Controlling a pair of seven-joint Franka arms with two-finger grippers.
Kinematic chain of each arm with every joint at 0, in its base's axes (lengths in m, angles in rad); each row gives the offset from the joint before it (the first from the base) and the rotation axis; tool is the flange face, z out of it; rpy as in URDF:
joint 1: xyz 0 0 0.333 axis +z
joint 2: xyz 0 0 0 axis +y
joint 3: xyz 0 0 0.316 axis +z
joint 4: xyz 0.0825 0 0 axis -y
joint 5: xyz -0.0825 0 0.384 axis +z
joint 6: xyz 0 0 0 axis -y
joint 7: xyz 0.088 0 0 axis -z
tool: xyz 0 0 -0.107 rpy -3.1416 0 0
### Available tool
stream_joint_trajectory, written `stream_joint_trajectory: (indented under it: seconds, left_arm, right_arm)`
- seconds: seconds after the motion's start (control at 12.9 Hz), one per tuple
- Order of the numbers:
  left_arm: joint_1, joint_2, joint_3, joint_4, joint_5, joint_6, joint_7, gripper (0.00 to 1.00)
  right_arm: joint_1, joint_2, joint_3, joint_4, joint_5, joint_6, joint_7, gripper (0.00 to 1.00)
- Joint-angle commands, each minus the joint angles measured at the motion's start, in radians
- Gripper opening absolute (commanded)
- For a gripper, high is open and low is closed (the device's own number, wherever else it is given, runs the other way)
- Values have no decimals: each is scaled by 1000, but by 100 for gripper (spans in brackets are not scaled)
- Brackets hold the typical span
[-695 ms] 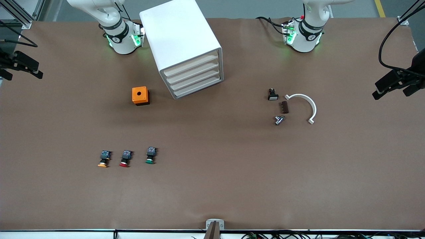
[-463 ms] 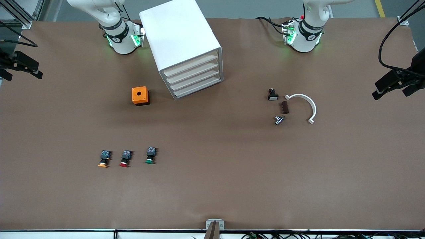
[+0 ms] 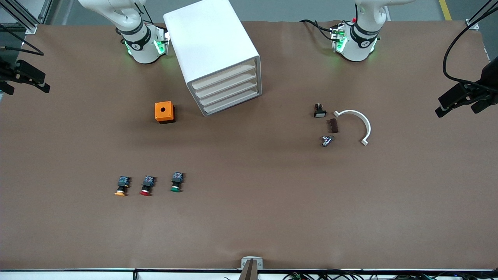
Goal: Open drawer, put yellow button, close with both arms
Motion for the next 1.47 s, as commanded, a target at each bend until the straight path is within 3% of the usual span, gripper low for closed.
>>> stream_joint_trajectory:
  seconds: [0.0, 0.46, 1.08, 1.39]
  left_arm:
    - [15, 50, 2, -1, -14, -24, 2, 100]
    - [-2, 139, -9, -4, -14, -24, -9, 100]
    - [-184, 228, -33, 0, -15, -27, -459, 100]
    - [-255, 321, -36, 66, -168, -169, -705, 100]
  right_arm:
    - [-8, -21, 7, -18, -10, 10, 2, 100]
    - [-13, -21, 6, -18, -10, 8, 2, 100]
    - [-13, -21, 6, -18, -10, 7, 2, 100]
    - [-16, -21, 3, -18, -11, 7, 0, 100]
